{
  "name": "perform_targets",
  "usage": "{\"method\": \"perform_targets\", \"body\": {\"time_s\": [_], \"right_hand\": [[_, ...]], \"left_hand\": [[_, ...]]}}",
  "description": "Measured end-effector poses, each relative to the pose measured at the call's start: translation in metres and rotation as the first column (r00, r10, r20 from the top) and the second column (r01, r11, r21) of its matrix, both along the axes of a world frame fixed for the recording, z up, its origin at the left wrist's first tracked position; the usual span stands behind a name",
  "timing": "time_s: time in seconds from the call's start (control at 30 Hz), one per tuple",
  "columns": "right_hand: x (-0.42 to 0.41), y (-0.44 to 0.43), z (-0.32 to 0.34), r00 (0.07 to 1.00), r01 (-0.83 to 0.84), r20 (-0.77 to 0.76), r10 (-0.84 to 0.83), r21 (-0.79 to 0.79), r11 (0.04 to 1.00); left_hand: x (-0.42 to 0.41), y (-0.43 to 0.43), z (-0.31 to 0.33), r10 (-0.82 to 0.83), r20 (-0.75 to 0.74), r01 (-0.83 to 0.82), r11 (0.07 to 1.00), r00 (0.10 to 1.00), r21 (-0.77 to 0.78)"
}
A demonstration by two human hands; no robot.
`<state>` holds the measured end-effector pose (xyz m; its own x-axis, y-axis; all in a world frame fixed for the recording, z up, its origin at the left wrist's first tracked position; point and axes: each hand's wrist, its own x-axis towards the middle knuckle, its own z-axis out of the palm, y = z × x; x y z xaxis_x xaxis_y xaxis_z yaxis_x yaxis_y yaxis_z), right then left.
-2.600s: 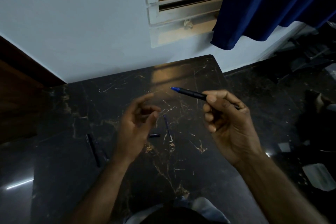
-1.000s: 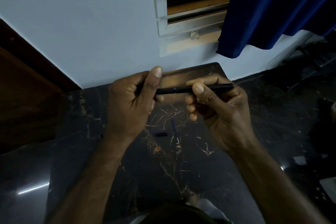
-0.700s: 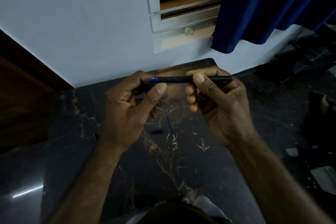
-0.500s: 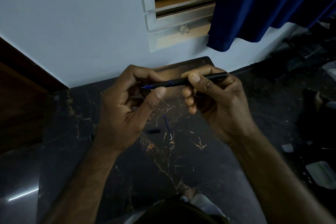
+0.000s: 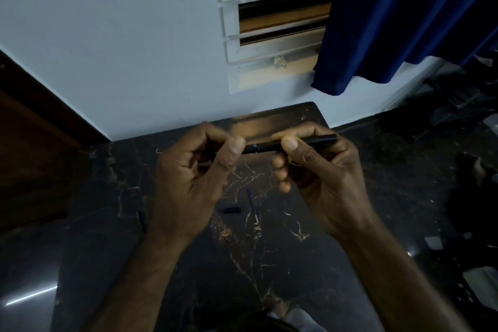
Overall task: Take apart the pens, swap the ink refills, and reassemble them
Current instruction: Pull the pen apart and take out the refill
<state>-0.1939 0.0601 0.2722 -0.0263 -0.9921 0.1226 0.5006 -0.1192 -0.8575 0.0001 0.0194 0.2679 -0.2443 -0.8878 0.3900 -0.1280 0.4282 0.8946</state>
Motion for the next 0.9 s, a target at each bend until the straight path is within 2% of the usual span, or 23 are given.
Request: {"method": "perform_targets", "body": {"time_s": [0.07, 0.13, 0.3, 0.4, 0.53, 0.73, 0.83, 0.9], "right_hand": [[0.001, -0.001, 0.002, 1.0, 0.006, 0.009, -0.006, 0.001, 1.0], [0.002, -0.003, 0.004, 1.0, 0.018, 0.012, -0.018, -0.003, 1.0], [0.006, -0.005, 0.004, 1.0, 0.021, 0.012, -0.021, -0.024, 0.999], [0.006, -0.006, 0.005, 1.0, 0.02, 0.006, -0.02, -0.043, 0.999], [0.003, -0.009, 0.007, 0.998, 0.058, 0.021, -0.057, -0.029, 0.998], [0.006, -0.009, 0.002, 0.997, 0.057, 0.045, -0.057, -0.018, 0.998], [0.009, -0.008, 0.003, 0.998, 0.046, 0.033, -0.045, -0.029, 0.999], [0.01, -0.008, 0.005, 0.998, 0.062, 0.032, -0.062, -0.027, 0.998]], "left_hand": [[0.001, 0.0, 0.001, -0.012, -0.103, 0.014, 1.0, 0.995, 0.022], [0.005, -0.001, 0.001, 0.005, -0.129, -0.006, 1.0, 0.992, -0.005], [0.003, -0.005, 0.013, 0.105, 0.003, -0.104, 0.988, 0.994, -0.114], [-0.005, -0.008, 0.017, 0.166, -0.003, -0.165, 0.985, 0.986, -0.043], [-0.001, -0.009, 0.016, -0.039, -0.107, 0.04, 0.999, 0.993, 0.006], [-0.001, -0.01, 0.013, 0.036, -0.078, -0.037, 0.999, 0.996, -0.012], [-0.006, -0.012, 0.012, 0.107, -0.059, -0.103, 0.993, 0.993, 0.063], [-0.006, -0.013, 0.011, 0.038, -0.123, -0.023, 0.993, 0.992, 0.118]]}}
